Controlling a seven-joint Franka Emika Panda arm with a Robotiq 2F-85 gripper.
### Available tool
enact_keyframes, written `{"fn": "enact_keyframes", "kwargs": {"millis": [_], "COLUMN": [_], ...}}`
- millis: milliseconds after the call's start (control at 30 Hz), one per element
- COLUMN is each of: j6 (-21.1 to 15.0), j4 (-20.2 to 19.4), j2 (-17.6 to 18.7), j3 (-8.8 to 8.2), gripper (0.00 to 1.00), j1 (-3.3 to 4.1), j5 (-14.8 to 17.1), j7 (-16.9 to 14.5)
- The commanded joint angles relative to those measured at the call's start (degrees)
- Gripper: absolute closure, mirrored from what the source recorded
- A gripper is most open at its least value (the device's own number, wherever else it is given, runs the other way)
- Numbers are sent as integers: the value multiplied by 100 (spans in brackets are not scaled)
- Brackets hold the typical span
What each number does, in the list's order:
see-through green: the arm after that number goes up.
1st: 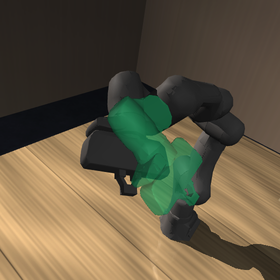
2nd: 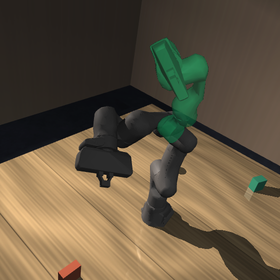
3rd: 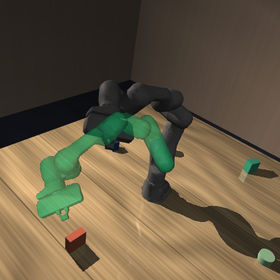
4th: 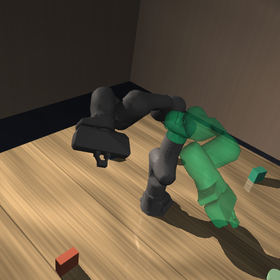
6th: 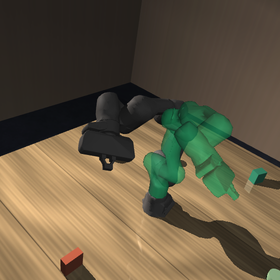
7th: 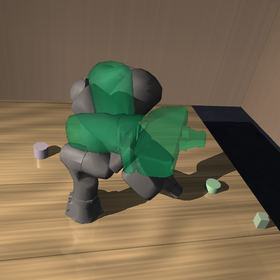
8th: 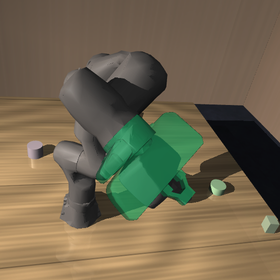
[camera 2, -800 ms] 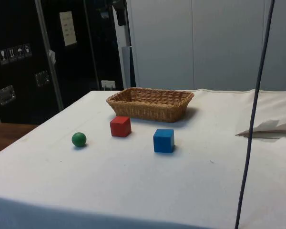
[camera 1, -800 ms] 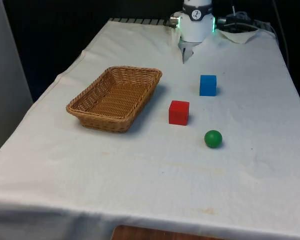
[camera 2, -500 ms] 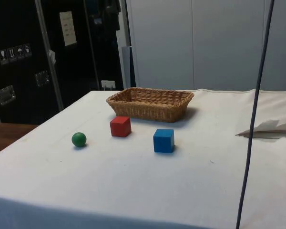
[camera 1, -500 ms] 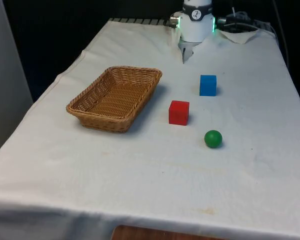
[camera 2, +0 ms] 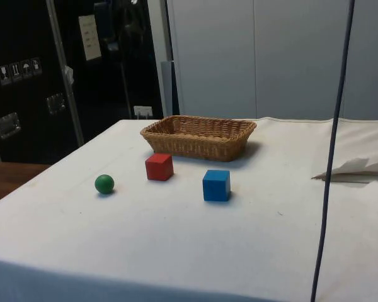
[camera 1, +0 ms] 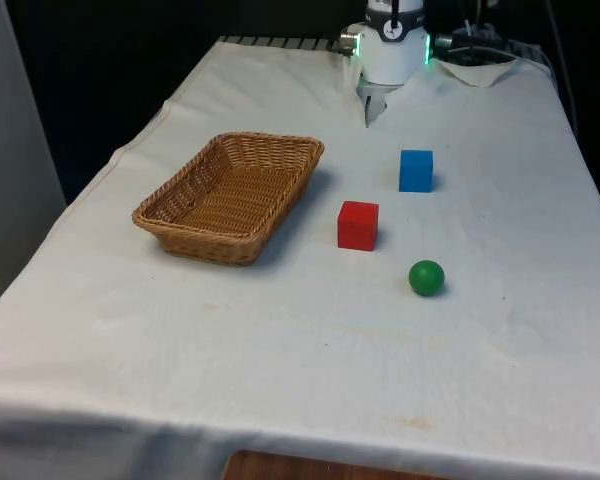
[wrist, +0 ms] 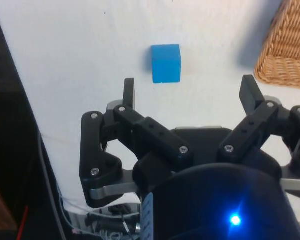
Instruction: Place all non-red objects into the basket.
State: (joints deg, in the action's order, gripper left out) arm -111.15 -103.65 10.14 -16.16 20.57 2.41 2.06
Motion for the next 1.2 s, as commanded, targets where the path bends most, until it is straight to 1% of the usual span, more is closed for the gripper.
{"fn": "enact_keyframes", "kwargs": {"millis": [0,100,133,333,400,433,500,700,733,767,833,1033,1067,1100,1167], "j6": [-86,-223,-178,-573,-670,-625,-808,-1094,-1129,-1094,-1266,-1536,-1524,-1564,-1621], "j4": [0,6,0,34,46,11,57,103,115,80,149,292,258,327,395], "j2": [40,160,138,453,533,476,642,894,934,882,1083,1455,1415,1507,1616], "j3": [6,17,11,40,52,40,69,92,92,69,97,103,69,103,109], "gripper": [0,0,0,0,0,0,0,0,0,0,0,0,0,0,0], "j1": [0,0,0,-6,-6,0,-11,-23,-23,0,-34,-69,-29,-74,-86], "j5": [29,46,17,92,103,57,126,195,206,138,246,367,298,390,435], "j7": [17,23,6,17,11,6,6,-17,-23,6,-52,-115,-69,-132,-155]}}
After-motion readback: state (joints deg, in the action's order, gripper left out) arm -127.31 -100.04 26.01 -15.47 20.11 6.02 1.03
